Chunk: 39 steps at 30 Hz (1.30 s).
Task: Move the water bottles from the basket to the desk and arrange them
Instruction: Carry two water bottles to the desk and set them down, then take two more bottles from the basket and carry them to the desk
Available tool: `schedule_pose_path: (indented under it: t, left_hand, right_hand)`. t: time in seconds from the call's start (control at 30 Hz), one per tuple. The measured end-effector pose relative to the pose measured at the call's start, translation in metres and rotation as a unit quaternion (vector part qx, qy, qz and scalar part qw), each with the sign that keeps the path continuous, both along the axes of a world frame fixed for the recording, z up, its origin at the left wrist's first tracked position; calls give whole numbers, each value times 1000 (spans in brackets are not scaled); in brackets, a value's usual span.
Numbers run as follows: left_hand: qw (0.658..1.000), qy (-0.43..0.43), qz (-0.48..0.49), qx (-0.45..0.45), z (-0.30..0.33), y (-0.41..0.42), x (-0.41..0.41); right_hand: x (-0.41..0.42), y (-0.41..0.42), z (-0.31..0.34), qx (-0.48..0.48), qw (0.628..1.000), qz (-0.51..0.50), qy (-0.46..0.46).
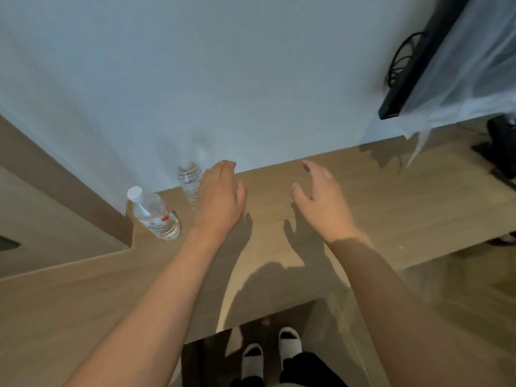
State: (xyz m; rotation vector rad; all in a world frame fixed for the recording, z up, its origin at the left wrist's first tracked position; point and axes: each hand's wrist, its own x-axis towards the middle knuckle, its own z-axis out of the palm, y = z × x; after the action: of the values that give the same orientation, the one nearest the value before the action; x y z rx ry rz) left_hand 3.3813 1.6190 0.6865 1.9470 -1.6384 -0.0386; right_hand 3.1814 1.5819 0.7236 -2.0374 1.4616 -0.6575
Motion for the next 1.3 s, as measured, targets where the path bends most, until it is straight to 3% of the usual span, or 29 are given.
schedule_pose_path:
  t: [0.23, 0.4, 0.8, 1.07, 1.3]
  left_hand:
    - [986, -33, -162, -17, 13, -31, -131]
    - [967, -43, -251, -13, 17, -51, -268]
    - [893, -48, -446, -48, 34, -78, -591]
    - [859, -40, -506, -63, 22, -135, -733]
    - [847, -34, -528, -54, 17, -237, -870]
  right_hand:
    - [-141, 28, 3, -10, 991, -130, -11]
    - [-271, 43, 1, 15, 974, -228, -8]
    - [-559, 80, 2, -20, 906, -423, 1]
    - [-673, 48, -4, -24, 882, -471, -14]
    - [-808, -41, -2, -11, 872, -488, 31]
